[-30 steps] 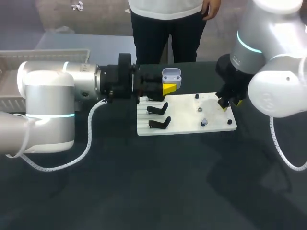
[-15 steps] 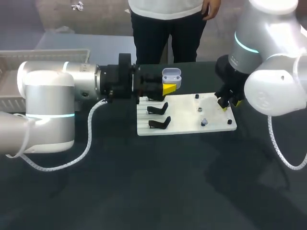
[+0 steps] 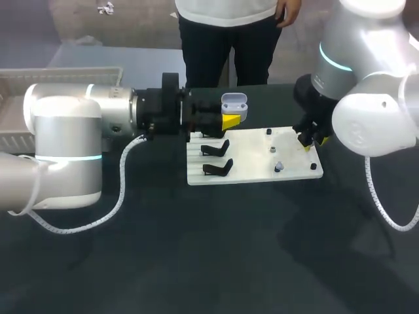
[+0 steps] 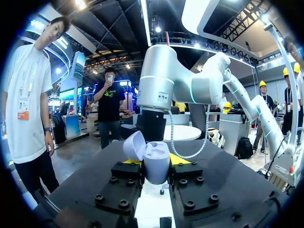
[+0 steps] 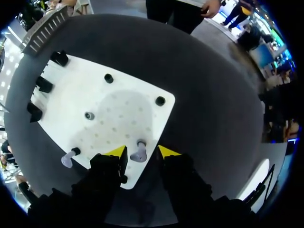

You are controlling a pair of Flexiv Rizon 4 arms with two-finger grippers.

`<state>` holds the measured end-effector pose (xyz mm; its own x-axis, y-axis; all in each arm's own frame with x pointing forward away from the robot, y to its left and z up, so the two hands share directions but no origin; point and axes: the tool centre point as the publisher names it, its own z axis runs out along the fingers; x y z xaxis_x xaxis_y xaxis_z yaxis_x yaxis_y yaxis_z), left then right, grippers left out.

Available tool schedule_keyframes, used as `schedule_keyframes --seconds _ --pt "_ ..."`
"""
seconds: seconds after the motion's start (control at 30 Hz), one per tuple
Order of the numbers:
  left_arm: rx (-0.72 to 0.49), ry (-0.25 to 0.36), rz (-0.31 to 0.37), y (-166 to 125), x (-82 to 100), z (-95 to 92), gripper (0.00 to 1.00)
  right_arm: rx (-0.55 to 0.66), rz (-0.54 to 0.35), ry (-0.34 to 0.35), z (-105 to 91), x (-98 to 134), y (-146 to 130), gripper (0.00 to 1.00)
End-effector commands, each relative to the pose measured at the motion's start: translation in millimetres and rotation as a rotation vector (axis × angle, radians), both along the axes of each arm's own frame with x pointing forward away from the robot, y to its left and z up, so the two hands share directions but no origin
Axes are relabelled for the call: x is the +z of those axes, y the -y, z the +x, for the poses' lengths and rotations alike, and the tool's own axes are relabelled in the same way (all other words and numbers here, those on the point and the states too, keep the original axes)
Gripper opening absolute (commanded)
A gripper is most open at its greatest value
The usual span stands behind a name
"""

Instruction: Pick up each earbud case from the left stands, insert the matching earbuds, close the lid, and place the case in the box.

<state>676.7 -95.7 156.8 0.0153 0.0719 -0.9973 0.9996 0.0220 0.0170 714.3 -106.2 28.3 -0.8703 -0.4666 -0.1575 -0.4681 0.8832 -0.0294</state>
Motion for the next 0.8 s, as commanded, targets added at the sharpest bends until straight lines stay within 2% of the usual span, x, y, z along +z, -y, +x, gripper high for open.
schedule_keyframes --seconds 0.03,0.4,0.53,0.6,0.67,0.77,0.8 --pt "0.004 0.004 -0.005 0.0 -1.2 -0.7 0.00 0.002 -0.003 -0.006 1.4 0.5 -3.1 0.41" --pt "0.004 0.004 -0.005 0.0 -1.2 -0.7 0.00 -0.008 -0.005 -0.014 0.3 -1.5 -4.0 0.37" --pt "0.004 0.004 -0.005 0.0 -1.2 -0.7 0.00 -0.010 -0.015 -0.017 1.1 -3.8 -4.9 0.31" --pt "0.004 0.004 -0.005 0.0 -1.2 -0.7 0.00 -0.012 -0.010 -0.021 1.4 -4.6 -4.9 0.19" --pt "0.004 0.004 -0.005 0.0 -1.2 -0.7 0.00 -0.013 -0.012 -0.019 1.6 -4.7 -5.0 0.19" --pt "0.004 0.004 -0.005 0.0 -1.2 -0.7 0.00 -0.017 -0.017 -0.017 2.0 -4.8 -4.6 0.00" --pt "0.004 0.004 -0.005 0.0 -1.2 -0.7 0.00 -0.019 -0.022 -0.018 2.2 -4.9 -4.4 0.00"
